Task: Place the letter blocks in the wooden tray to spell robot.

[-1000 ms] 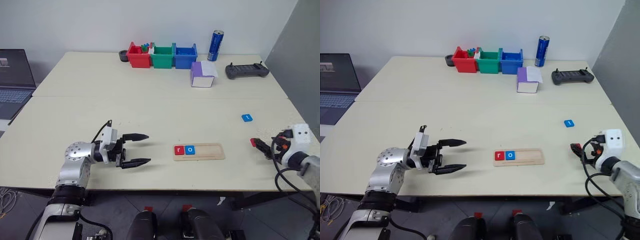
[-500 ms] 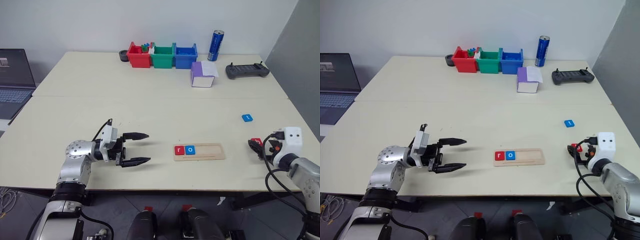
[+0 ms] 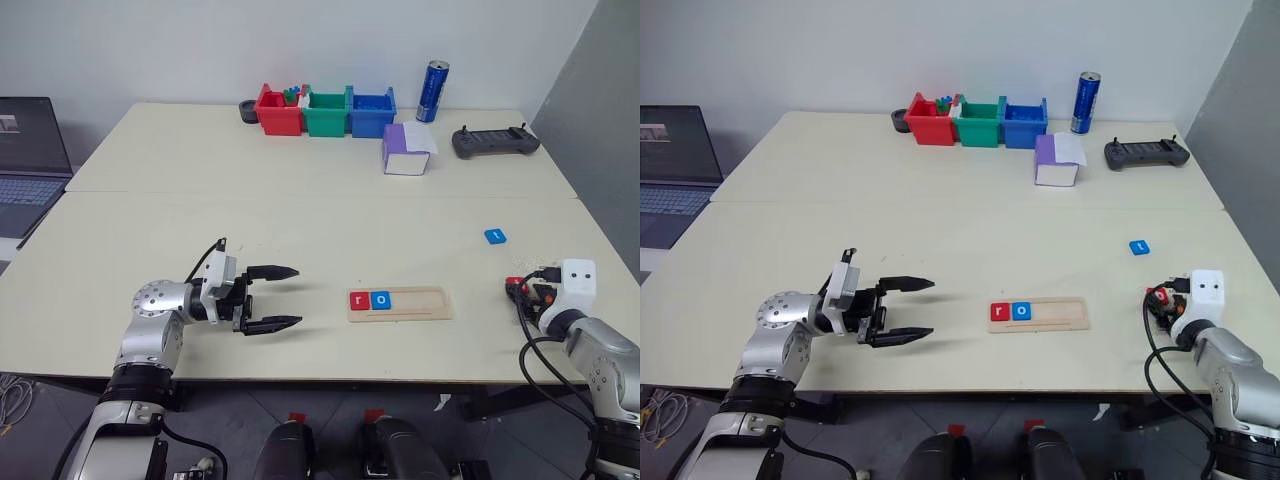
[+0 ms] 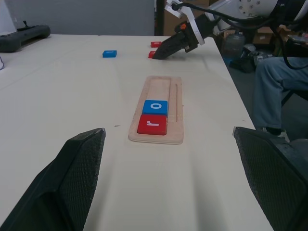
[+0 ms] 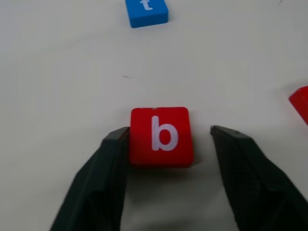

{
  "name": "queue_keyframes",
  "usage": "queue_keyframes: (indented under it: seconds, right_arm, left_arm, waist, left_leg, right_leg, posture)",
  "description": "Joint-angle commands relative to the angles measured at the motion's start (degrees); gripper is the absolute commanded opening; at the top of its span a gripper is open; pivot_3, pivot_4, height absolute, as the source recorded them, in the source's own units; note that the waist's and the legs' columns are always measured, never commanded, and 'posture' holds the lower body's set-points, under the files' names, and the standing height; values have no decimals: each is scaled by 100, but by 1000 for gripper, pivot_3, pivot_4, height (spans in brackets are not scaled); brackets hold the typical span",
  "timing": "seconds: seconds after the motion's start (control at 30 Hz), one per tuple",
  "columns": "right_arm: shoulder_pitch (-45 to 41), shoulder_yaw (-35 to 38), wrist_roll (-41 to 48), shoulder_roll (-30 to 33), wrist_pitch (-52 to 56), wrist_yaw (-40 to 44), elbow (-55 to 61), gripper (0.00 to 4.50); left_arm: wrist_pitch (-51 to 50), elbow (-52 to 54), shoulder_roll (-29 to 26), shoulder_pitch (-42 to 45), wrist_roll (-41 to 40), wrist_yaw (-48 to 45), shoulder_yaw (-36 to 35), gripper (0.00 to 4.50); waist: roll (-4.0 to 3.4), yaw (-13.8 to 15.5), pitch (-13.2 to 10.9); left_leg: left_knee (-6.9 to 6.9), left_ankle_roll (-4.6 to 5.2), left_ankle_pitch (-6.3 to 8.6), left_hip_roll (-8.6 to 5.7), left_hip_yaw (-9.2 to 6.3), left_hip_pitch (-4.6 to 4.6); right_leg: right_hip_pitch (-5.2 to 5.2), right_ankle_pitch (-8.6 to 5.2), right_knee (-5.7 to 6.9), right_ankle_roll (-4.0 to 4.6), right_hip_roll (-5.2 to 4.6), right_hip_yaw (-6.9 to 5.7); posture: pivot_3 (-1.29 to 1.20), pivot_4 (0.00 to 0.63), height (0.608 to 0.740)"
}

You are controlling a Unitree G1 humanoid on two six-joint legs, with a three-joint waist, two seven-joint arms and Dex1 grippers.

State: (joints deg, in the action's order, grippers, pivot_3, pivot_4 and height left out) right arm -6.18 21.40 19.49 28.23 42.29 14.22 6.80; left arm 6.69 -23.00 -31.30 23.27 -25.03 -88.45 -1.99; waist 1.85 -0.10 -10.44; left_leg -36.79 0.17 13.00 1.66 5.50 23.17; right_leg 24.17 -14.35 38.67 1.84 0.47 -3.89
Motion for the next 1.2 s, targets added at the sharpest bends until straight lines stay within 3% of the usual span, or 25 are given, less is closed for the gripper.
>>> queue_keyframes:
  seconds: [0.03,0.3,0.57,0.87,1.13,1.2]
  right_arm:
    - [-32,46,34,-13,64,-8,44,1455]
    - [288,-538,-18,-584,670,-532,1589,1449]
    - [483,-368,52,-591,1748,-829,2840,1449]
    - [518,-740,-197,-1093,1725,-1099,2660,1449]
    - [458,-666,-265,-1018,1874,-1044,2652,4222]
    - [397,-631,-187,-846,2025,-902,2737,4435]
  left_arm:
    - [73,-54,-65,171,-22,-61,-62,4500]
    - [139,-242,-54,271,14,-156,-40,4500]
    - [129,-235,-141,303,30,-343,15,4500]
    - [126,-117,-108,265,46,-375,154,4500]
    - [129,-100,-131,241,52,-335,131,4500]
    - [132,-103,-138,237,52,-334,126,4500]
  waist:
    - [0,-1,0]
    - [0,-20,0]
    - [0,-6,0]
    - [0,-13,0]
    - [0,-8,0]
    - [0,-9,0]
  left_leg:
    - [0,0,0,0,0,0]
    - [9,0,0,6,-1,-1]
    - [6,0,0,3,-2,8]
    - [10,0,0,5,-4,8]
    - [10,0,1,4,-5,14]
    - [10,0,1,4,-5,13]
  right_leg:
    - [0,0,0,0,0,0]
    - [4,-1,0,0,6,0]
    - [7,1,-5,-2,3,-1]
    - [10,1,-8,-2,4,-3]
    - [11,1,-12,-2,4,-4]
    - [11,1,-11,-2,4,-4]
  posture:
    - [0,150,740]
    - [0,150,740]
    - [0,150,740]
    - [0,150,740]
    - [0,150,740]
    - [0,150,740]
